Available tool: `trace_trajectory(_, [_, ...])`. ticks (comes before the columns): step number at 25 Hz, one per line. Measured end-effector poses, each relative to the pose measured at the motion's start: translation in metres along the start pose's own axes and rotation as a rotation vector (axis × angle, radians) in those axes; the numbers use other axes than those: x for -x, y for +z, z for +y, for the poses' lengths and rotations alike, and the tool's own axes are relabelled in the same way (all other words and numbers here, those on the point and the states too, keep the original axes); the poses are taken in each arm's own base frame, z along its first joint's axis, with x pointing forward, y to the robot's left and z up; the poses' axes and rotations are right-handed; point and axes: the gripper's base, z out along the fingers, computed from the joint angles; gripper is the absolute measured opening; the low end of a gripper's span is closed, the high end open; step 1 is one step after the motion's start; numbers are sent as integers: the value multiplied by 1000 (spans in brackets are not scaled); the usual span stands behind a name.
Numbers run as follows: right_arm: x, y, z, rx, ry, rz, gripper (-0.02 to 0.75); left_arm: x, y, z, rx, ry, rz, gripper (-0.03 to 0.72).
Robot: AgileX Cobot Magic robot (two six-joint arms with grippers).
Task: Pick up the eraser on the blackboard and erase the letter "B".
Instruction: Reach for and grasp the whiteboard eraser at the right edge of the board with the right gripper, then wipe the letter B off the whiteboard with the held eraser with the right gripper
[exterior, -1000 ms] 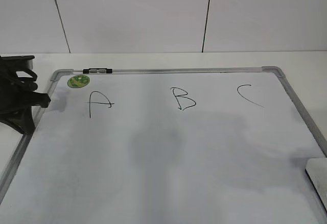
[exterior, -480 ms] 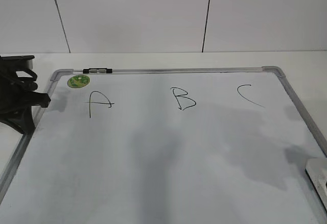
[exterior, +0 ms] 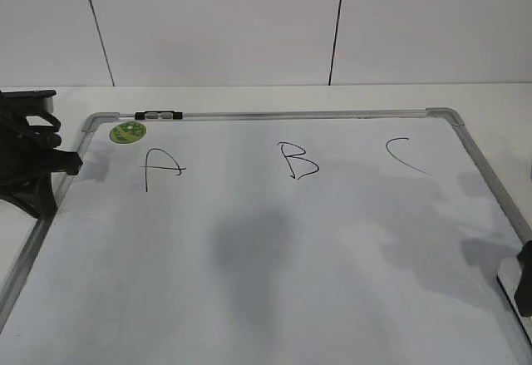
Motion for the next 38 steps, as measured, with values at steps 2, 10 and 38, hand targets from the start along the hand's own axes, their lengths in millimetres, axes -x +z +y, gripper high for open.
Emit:
trace_trajectory(2, [1,3,0,-2,-1,13,667,0,0,0,0,0,0,20])
trace_trajectory(10, [3,17,0,-5,1,93,660,0,0,0,0,0,1,20])
trace_trajectory(38, [5,13,2,11,20,188,540,0,0,0,-1,-1,-1,20])
